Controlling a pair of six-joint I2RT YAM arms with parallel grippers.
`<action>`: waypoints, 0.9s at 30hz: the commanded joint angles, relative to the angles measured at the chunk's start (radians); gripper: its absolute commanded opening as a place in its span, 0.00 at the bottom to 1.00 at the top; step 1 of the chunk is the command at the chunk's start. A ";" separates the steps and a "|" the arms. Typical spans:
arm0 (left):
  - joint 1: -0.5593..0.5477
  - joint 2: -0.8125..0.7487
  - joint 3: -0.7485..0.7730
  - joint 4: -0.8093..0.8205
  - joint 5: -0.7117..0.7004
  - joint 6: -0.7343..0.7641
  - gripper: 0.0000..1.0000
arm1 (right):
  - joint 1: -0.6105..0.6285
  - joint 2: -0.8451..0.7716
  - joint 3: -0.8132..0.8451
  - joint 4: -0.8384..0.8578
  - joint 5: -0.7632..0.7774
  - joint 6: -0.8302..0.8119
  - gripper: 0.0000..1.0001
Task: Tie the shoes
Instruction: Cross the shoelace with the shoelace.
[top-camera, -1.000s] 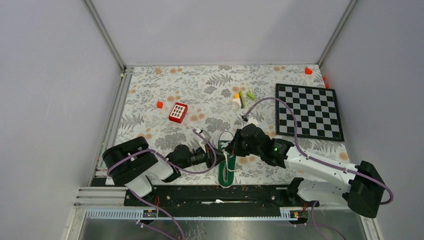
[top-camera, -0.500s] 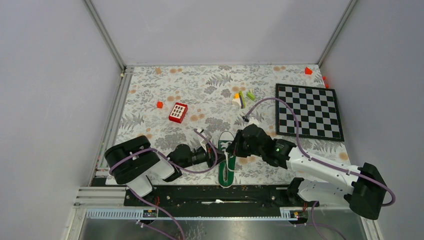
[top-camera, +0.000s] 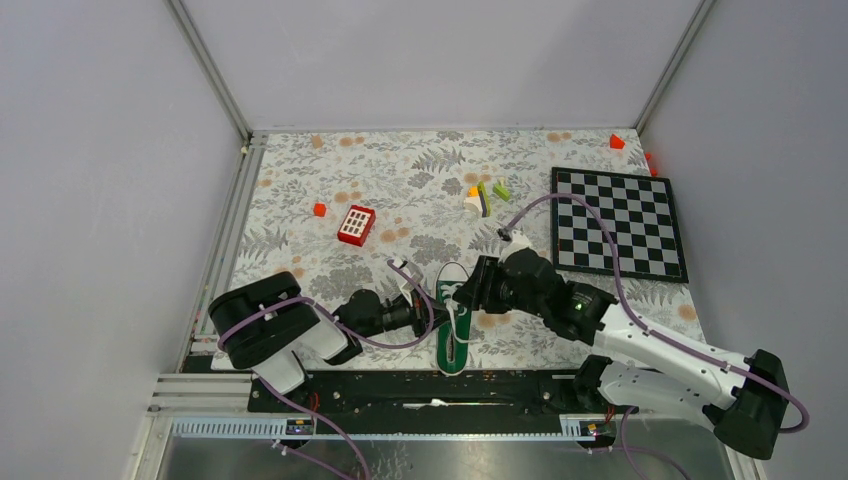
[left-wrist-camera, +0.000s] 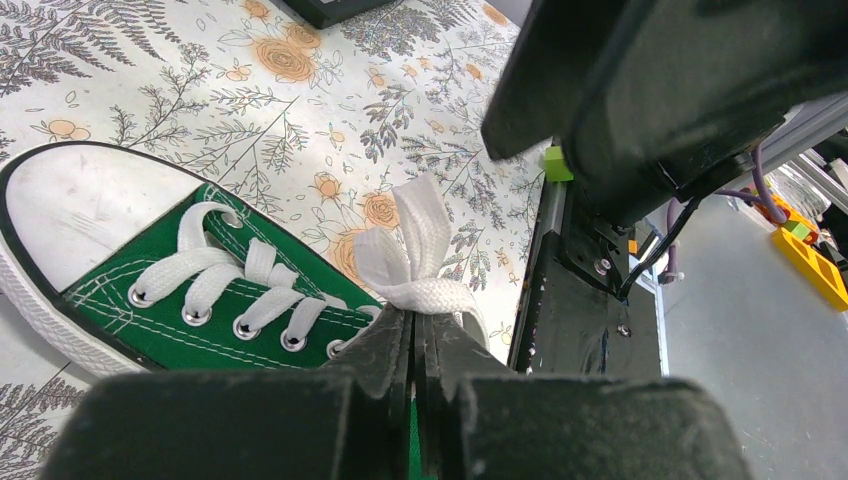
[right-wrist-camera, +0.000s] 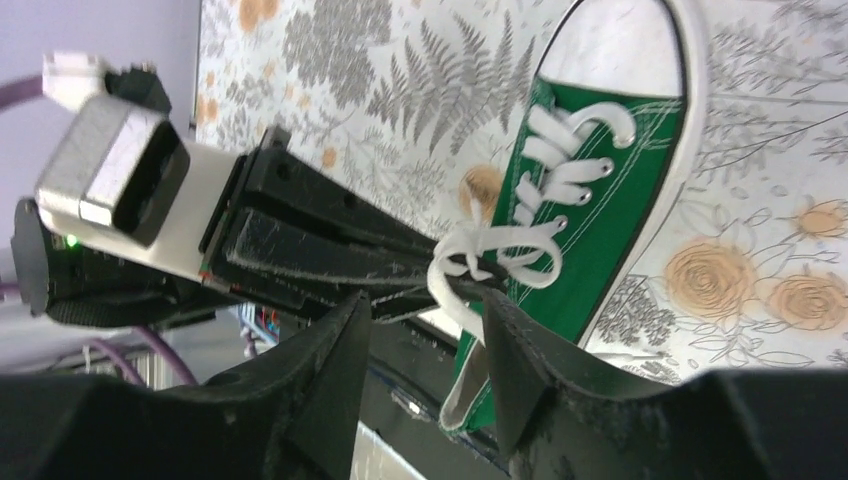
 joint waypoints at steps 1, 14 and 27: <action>-0.003 -0.027 0.000 0.067 0.032 0.011 0.00 | 0.006 -0.004 -0.057 0.062 -0.150 -0.094 0.49; -0.003 -0.022 0.005 0.068 0.010 0.009 0.00 | 0.072 0.030 -0.191 0.207 -0.242 -0.224 0.63; -0.003 -0.037 0.001 0.067 0.012 0.006 0.00 | 0.080 0.130 -0.152 0.245 -0.189 -0.223 0.32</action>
